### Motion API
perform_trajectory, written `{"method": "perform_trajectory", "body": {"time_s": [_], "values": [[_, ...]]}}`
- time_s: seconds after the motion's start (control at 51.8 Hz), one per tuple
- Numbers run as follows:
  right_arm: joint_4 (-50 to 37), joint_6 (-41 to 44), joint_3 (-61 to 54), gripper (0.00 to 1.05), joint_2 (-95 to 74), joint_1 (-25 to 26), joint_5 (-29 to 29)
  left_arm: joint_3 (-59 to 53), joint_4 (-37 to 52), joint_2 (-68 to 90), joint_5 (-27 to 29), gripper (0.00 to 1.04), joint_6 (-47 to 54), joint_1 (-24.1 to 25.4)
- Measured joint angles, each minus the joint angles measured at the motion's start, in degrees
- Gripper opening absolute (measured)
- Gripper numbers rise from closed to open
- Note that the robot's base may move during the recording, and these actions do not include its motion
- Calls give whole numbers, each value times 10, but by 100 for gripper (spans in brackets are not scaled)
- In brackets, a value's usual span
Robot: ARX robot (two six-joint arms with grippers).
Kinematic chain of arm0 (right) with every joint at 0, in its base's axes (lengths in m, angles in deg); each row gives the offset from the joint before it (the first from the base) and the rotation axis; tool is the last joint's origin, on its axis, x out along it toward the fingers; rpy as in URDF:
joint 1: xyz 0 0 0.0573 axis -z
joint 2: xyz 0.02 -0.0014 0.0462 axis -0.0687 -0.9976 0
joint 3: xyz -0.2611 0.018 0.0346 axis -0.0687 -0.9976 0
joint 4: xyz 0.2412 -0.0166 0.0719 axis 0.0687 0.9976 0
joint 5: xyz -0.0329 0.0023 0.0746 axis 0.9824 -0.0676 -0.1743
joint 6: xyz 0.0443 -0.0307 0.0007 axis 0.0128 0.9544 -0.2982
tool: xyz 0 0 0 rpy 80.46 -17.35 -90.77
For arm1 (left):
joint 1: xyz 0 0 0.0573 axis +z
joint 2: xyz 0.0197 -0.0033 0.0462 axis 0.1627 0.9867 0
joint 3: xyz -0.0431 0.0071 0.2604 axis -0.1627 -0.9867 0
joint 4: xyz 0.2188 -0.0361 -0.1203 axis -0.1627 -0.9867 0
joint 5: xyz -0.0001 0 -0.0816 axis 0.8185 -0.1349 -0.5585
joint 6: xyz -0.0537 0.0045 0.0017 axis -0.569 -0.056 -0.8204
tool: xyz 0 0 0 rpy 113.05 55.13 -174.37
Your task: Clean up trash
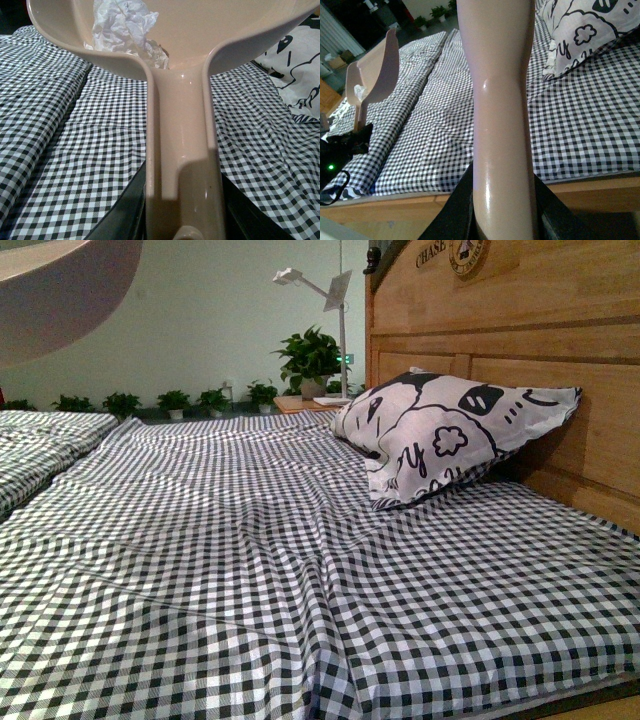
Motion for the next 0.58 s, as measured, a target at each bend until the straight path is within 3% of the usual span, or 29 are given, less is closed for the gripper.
{"method": "perform_trajectory", "body": {"time_s": [0.58], "values": [[0, 0, 0, 20, 0, 0, 0, 0, 0, 0, 0, 27, 0, 0]]}}
